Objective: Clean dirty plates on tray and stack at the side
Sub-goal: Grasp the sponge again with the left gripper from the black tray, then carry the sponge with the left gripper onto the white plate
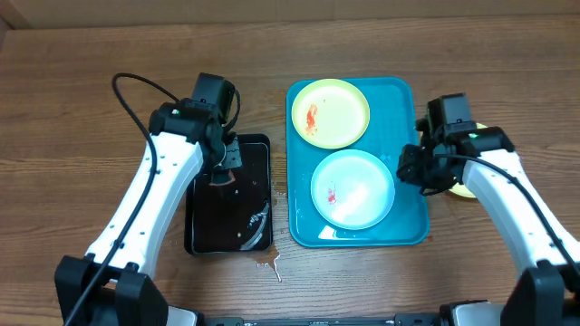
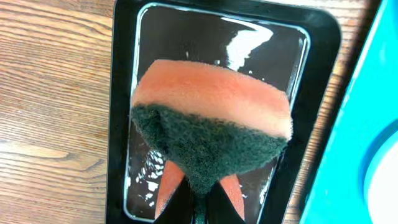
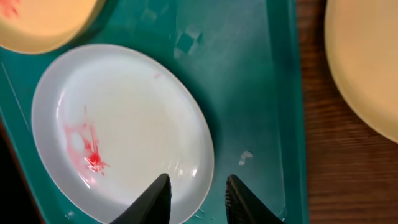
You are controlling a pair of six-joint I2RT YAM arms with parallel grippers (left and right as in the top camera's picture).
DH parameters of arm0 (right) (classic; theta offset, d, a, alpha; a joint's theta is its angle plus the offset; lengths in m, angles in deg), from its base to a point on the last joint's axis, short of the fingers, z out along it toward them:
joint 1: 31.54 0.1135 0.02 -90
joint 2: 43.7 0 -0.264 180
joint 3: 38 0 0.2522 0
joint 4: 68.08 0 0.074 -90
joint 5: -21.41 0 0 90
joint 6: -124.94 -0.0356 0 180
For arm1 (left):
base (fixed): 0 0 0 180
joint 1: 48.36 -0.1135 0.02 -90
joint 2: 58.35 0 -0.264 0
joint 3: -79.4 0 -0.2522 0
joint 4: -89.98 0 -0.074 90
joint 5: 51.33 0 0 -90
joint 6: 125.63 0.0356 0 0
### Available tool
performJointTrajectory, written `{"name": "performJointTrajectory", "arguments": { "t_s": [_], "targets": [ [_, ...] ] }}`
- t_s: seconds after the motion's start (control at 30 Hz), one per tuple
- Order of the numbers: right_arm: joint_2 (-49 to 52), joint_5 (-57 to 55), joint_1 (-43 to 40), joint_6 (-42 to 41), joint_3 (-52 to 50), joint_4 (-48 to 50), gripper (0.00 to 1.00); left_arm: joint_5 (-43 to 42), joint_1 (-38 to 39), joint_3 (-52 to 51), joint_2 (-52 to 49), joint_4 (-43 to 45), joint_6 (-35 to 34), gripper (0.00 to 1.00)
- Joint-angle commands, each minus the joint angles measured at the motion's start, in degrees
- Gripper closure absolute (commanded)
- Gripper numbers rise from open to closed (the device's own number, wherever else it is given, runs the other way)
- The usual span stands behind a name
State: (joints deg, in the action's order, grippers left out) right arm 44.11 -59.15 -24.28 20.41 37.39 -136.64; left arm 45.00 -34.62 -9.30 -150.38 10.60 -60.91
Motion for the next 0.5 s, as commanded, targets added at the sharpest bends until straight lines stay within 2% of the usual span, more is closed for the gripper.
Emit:
{"name": "performJointTrajectory", "arguments": {
  "t_s": [0.0,0.27,0.47],
  "targets": [
    [1.6,3.1,0.1,2.1,-2.0,2.8,0.69,0.4,-0.2,0.4,-1.5,-0.2,0.9,0.96],
    [2.4,-0.8,0.1,-0.3,-6.8,10.1,0.69,-2.9,-0.2,0.9,-3.1,-0.5,3.5,0.96],
    [2.4,0.0,0.1,-0.4,-11.9,15.6,0.68,-4.2,-0.2,6.1,-3.1,-4.0,5.0,0.96]
  ]
}}
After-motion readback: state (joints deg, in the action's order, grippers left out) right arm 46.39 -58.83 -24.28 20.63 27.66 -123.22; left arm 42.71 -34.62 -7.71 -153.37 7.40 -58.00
